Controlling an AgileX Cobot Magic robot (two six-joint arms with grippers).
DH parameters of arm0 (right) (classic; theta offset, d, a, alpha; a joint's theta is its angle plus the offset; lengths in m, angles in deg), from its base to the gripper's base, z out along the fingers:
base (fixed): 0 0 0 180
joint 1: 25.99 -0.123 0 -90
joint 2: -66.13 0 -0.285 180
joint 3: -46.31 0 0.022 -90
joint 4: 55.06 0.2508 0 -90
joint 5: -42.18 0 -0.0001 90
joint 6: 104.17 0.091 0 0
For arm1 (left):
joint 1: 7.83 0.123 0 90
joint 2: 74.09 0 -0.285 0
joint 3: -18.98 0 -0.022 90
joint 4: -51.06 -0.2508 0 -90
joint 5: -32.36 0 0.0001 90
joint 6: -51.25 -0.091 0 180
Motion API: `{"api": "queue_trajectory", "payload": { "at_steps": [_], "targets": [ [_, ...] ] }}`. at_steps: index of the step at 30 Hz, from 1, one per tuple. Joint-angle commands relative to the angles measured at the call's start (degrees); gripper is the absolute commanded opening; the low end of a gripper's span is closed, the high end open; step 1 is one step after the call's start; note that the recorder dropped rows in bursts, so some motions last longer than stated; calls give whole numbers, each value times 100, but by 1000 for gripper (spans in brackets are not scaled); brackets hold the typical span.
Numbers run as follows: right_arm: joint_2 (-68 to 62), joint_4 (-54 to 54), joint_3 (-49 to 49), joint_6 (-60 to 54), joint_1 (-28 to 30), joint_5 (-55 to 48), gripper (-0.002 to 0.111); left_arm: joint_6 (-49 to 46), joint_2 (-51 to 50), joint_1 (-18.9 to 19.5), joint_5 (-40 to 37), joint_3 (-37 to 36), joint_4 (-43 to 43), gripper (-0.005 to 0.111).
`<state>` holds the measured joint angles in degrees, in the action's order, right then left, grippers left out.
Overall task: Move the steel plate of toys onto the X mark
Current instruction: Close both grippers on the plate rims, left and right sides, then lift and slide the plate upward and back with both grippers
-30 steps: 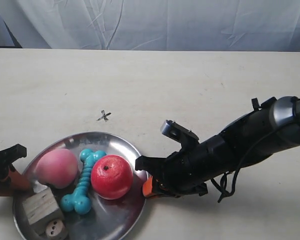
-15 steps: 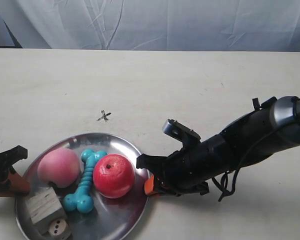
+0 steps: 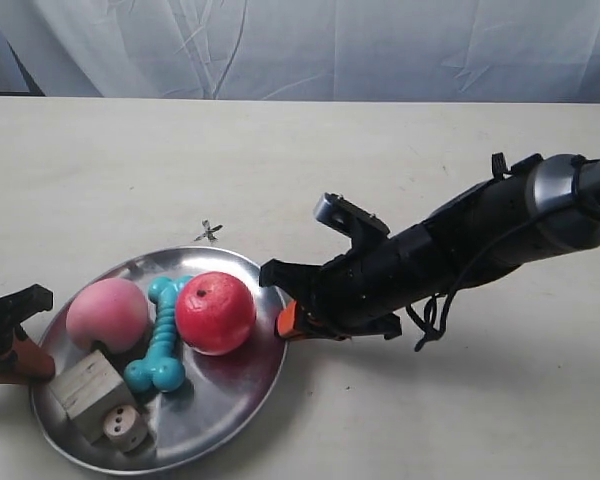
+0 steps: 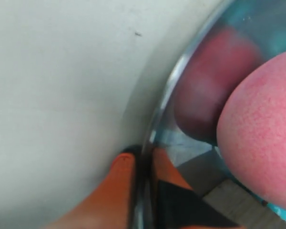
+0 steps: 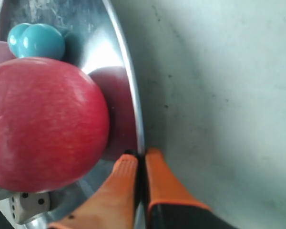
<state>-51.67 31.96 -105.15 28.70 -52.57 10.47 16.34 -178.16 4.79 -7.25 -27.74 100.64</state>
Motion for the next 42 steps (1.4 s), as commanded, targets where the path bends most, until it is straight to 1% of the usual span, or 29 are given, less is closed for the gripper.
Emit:
{"api": "queue_trajectory", "payload": {
  "at_steps": [1,6,11,15,17,20,25,28,31,34,39,42],
  "targets": [
    [54,-90,-311,88,-71,-751,-1,132,-38,-22,-515,220,520,0],
    [54,-135,-526,131,-71,-740,-1,-56,-38,-22,-640,417,803,0],
    [54,-711,-769,669,-71,-494,-1,-140,-38,-22,-640,578,1011,0],
    [51,-970,-947,849,-71,-327,-1,-237,-38,-22,-640,718,1306,0],
    [4,-968,-1050,885,26,-400,-1,-216,-38,-49,-654,839,1347,0],
    [-191,-968,-1211,982,284,-696,-1,-145,-38,-261,-665,1085,1347,0],
    [-473,-944,-1547,982,641,-1063,-1,101,-38,-700,-320,1553,1235,0],
    [-559,-970,-1736,1093,712,-1087,-1,430,-151,-751,-136,1876,989,0],
    [-615,-1011,-1935,1123,723,-1100,-1,456,-455,-763,-214,2211,1016,0],
    [-719,-1298,-2180,1402,723,-1116,-1,456,-784,-833,-304,2468,997,0],
    [-1010,-1911,-2526,1977,723,-1274,-1,433,-1249,-1059,-378,2721,837,0],
    [-1157,-2039,-2530,1989,723,-1314,-1,302,-1422,-1196,-211,2729,812,0]
  ]
}}
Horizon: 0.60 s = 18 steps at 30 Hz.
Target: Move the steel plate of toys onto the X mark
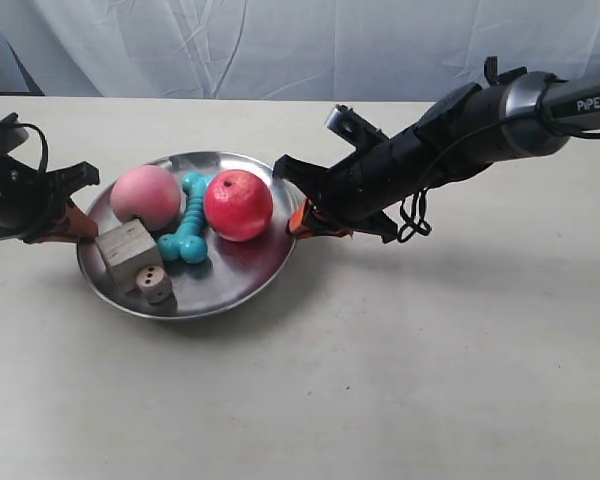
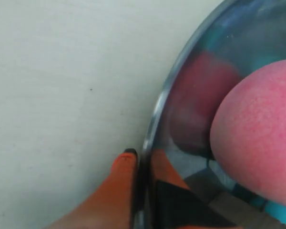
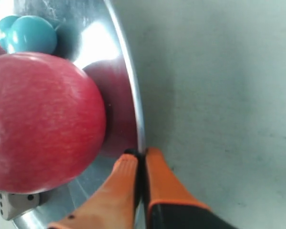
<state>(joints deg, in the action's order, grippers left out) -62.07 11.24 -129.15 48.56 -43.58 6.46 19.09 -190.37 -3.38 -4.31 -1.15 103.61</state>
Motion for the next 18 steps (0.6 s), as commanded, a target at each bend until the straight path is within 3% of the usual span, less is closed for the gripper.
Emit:
{"api": "queue_trajectory", "payload": {
  "at_steps": [1,15,18],
  "targets": [
    [-148,-8,-130,3,-177,-890,-1,-61,-225,-419,-427,71,516,0],
    [-375,-99,-130,28,-177,-495,-1,-315,-346,-461,94,71,535,0],
    [-375,-101,-130,28,-177,-480,-1,-515,-346,-461,110,71,535,6]
  ]
}}
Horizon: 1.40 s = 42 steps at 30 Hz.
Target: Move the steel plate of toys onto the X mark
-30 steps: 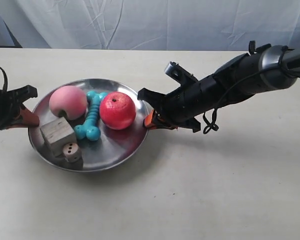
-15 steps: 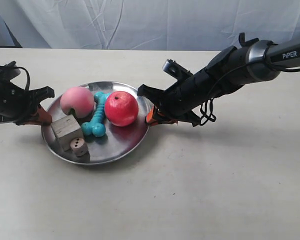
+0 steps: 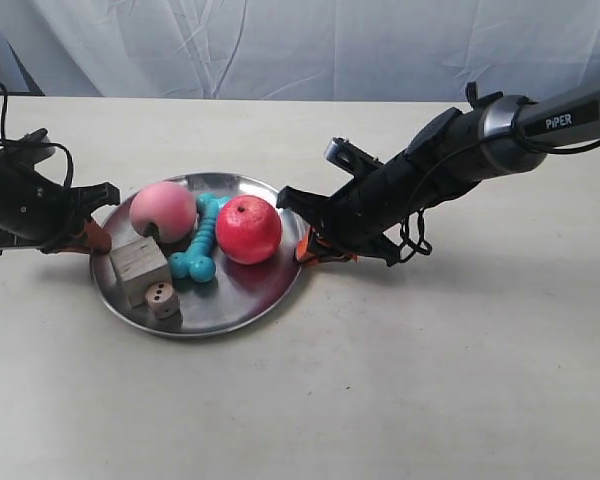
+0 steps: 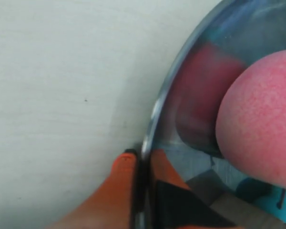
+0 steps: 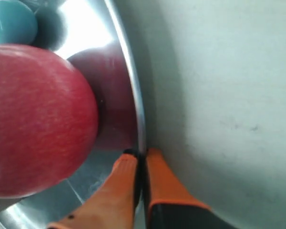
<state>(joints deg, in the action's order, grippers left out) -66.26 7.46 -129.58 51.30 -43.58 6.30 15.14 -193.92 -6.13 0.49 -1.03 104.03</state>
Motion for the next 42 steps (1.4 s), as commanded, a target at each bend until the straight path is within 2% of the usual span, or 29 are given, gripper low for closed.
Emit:
{"api": "queue_trajectory", "payload": {
  "at_steps": [1,3,6,8,9,11,14,18,21,34,36,42],
  "targets": [
    [44,236,-87,-245,-177,-464,-1,-145,9,-186,-371,58,493,8],
    [44,192,-87,-245,-177,-464,0,-138,9,-186,-371,58,493,16],
    [44,193,-87,-245,-177,-464,11,-152,9,-186,-371,58,483,29],
    [44,193,-87,-245,-177,-481,25,-152,9,-186,-371,58,483,36],
    [44,193,-87,-245,-177,-490,40,-152,9,-186,-371,58,483,39],
    [56,193,-87,-245,-177,-478,52,-152,9,-186,-393,58,495,39],
    [191,120,-87,-245,-177,-390,48,-152,35,-186,-405,58,456,39],
    [476,-500,-87,-229,-177,-271,37,-152,238,-186,-206,58,-227,36],
    [515,-713,-87,-193,-177,-314,37,-140,340,-186,-77,58,-409,31],
    [471,-895,-87,11,-188,-156,37,-101,341,-186,266,47,-658,31],
    [471,-1135,-87,32,-188,-125,37,-101,341,-186,197,47,-673,32],
    [521,-2545,-87,1112,-177,-125,37,-52,518,-186,106,47,-774,29]
  ]
}}
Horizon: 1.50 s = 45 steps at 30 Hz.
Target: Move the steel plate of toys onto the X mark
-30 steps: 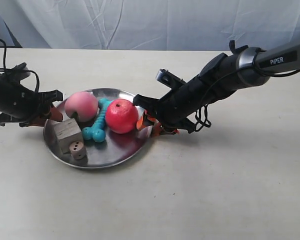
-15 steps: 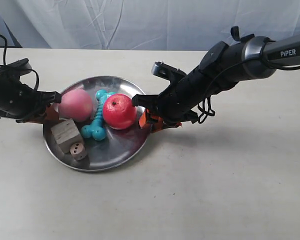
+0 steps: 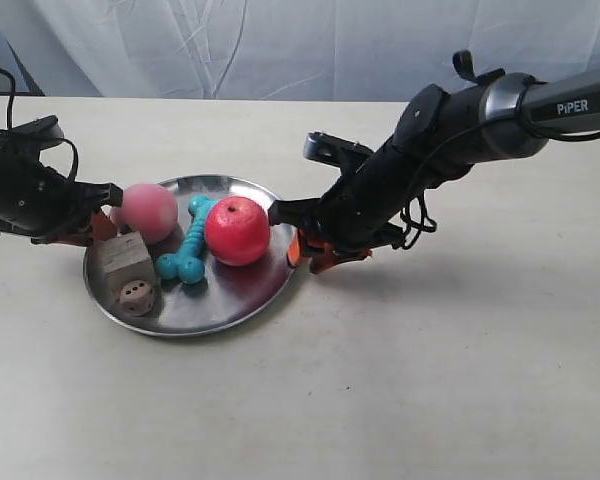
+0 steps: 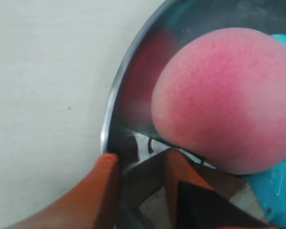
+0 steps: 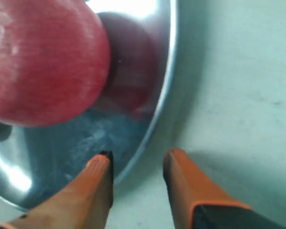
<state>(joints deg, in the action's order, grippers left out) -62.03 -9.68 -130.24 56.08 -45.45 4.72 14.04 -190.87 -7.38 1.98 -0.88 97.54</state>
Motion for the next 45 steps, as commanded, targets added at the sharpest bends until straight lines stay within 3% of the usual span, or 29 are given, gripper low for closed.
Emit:
{"api": "queue_trajectory", "payload": {
  "at_steps": [1,8,13,19,24,30,38,45],
  "targets": [
    [141,-1043,-21,793,10,76,37,114,279,-61,-15,33,-210,28],
    [697,-1995,-21,1325,10,-78,34,272,959,-45,-82,33,-476,0],
    [1254,-2373,-21,1340,10,-283,0,427,1676,-45,-98,33,-516,0],
    [2057,-2800,61,1445,10,-316,0,864,2728,-45,-98,17,-1025,0],
    [3060,-3725,720,2083,10,111,0,1538,3938,-45,-73,-267,-1785,0],
    [4855,-4193,2215,2298,10,1325,0,1743,5915,-45,43,-977,-1900,0],
    [7073,-4378,4334,2298,0,3695,0,1782,8519,-45,-11,-1763,-2198,0],
    [8127,-4378,4942,2298,0,3909,0,1782,9743,-45,-90,-1972,-2163,0]
  ]
}}
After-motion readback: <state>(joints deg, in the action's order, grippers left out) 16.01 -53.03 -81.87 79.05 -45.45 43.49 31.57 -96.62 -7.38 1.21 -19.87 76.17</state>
